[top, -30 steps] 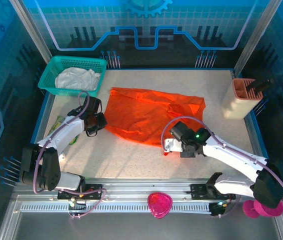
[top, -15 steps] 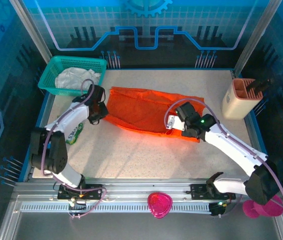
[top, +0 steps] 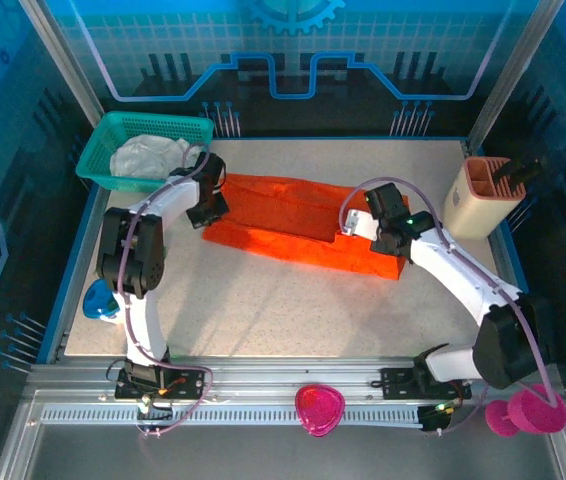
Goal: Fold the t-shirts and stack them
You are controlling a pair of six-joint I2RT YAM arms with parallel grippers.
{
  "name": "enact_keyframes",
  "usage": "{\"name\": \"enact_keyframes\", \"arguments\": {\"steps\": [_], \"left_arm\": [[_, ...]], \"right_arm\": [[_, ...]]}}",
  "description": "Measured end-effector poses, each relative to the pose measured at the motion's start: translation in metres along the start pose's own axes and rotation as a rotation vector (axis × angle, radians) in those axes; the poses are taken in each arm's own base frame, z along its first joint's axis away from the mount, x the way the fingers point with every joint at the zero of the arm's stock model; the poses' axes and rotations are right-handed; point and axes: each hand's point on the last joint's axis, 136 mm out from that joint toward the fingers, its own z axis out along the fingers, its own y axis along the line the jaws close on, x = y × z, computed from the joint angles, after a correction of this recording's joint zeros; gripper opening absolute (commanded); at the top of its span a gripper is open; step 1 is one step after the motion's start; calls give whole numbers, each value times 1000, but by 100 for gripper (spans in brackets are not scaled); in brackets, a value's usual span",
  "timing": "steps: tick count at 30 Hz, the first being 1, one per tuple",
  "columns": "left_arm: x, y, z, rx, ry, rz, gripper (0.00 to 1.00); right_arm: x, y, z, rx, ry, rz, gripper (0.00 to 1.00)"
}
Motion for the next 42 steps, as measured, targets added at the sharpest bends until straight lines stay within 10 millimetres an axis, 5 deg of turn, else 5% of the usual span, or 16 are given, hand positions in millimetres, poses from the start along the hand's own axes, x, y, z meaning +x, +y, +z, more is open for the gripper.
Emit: {"name": "enact_keyframes", "arguments": {"steps": [18,24,26,29,35,42], "left_arm": [[-23,-5,17,-44,2,-7,0],[-19,-3,27,-73,23,16,21],[-21,-3,27,-74,20,18,27],[-24,-5,29,-78,13,20,34],[-24,-7,28,-69,17,18,47],[-25,-14,16,-26,16,28,67]], "right_arm": [[-13,-22,79,-14,16,33,0],[-16,-22,103,-20,30,39,0],[-16,-22,110,-18,40,51,20],[-17,-26,120,-3,49,87,34],[-18,-39,129,61,66,213,45],[-16,-62,115,122,30,457,52]]}}
